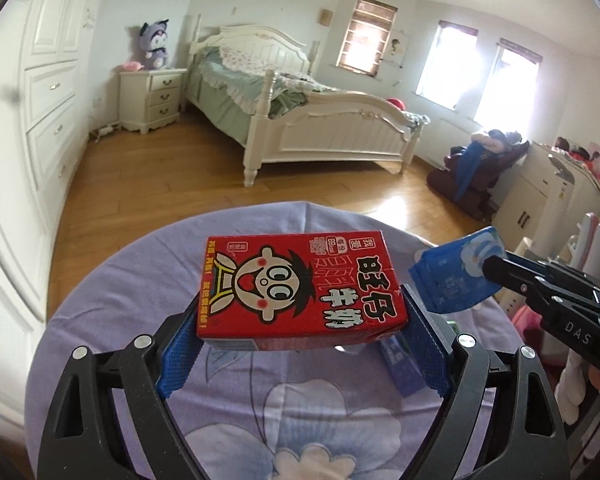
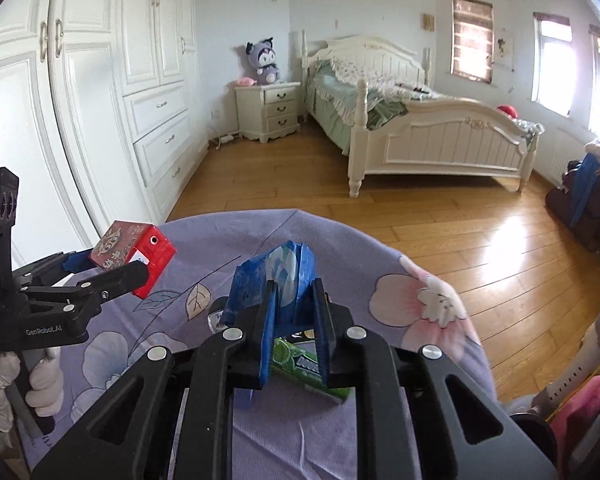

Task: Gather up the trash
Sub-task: 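Carry blue packet and red milk box over the black bin and release both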

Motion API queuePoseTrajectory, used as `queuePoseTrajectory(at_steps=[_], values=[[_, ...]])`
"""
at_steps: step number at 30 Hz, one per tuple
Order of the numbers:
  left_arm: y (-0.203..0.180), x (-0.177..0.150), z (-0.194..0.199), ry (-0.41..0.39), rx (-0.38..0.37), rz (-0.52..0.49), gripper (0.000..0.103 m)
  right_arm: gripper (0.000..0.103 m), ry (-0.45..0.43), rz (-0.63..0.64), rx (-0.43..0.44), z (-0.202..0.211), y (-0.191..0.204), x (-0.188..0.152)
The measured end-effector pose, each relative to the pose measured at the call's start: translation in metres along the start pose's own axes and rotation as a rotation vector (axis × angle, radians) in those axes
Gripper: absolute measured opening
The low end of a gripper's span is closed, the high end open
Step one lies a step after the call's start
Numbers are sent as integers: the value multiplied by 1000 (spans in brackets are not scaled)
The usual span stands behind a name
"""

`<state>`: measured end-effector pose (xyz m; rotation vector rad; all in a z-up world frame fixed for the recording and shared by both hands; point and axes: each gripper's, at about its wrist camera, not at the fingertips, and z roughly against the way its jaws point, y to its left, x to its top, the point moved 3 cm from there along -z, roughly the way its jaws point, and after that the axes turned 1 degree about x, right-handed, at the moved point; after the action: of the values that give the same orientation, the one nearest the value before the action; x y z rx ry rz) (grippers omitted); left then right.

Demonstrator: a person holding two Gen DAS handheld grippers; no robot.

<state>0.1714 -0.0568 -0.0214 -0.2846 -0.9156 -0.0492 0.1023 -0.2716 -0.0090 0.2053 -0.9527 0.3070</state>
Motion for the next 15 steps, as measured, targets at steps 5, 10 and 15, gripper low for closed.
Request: queuePoseTrajectory(at_steps=[5, 10, 15], values=[[-44, -14, 25, -15, -71, -77, 88, 17, -125, -46, -107, 55, -21, -21], [-92, -30, 35, 3, -137, -151, 88, 17, -179, -137, -204, 94, -50, -46], [-145, -46, 43, 7, -197, -230, 88, 17, -218, -147, -326, 121, -72, -62]])
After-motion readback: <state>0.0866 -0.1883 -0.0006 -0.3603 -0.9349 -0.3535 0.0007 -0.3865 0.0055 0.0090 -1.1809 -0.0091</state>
